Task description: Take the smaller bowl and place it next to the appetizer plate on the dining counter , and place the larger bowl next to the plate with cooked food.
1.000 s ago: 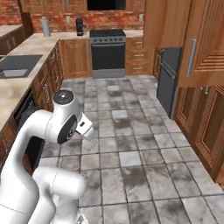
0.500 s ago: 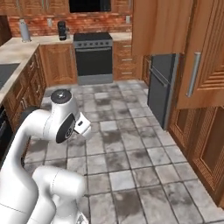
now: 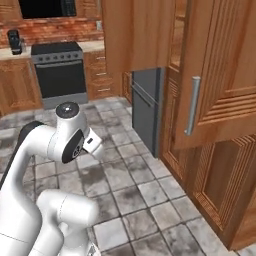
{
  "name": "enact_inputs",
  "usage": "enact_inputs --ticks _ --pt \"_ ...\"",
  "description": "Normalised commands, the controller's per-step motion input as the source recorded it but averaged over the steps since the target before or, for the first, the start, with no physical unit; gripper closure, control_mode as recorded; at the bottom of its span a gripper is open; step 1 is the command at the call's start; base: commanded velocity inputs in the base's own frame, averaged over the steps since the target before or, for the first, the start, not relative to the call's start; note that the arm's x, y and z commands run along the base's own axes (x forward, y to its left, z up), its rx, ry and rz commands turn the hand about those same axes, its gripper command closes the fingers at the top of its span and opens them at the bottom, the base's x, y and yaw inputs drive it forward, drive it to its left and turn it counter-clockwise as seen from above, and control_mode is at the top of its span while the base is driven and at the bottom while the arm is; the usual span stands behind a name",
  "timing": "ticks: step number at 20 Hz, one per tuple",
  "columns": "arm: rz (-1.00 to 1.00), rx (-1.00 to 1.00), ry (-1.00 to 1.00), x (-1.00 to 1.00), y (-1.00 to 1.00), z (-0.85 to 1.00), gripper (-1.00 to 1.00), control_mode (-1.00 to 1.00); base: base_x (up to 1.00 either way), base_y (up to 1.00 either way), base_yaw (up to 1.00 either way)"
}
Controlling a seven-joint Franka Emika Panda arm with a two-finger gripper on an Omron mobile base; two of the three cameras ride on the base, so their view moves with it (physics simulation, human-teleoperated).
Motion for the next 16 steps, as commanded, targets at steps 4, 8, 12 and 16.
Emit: enact_inputs --ticks 4,8,12,16 --pt "0.00 0.00 0.00 0.00 0.00 0.00 -1.00 1.00 1.00 -0.06 -0.33" --pt "0.00 0.00 0.00 0.00 0.00 0.00 -1.00 1.00 1.00 -0.01 -0.37" --pt "0.00 0.00 0.00 0.00 0.00 0.00 -1.00 1.00 1.00 0.00 -0.45" --pt "0.00 0.00 0.00 0.00 0.00 0.00 -1.00 1.00 1.00 0.00 -0.47"
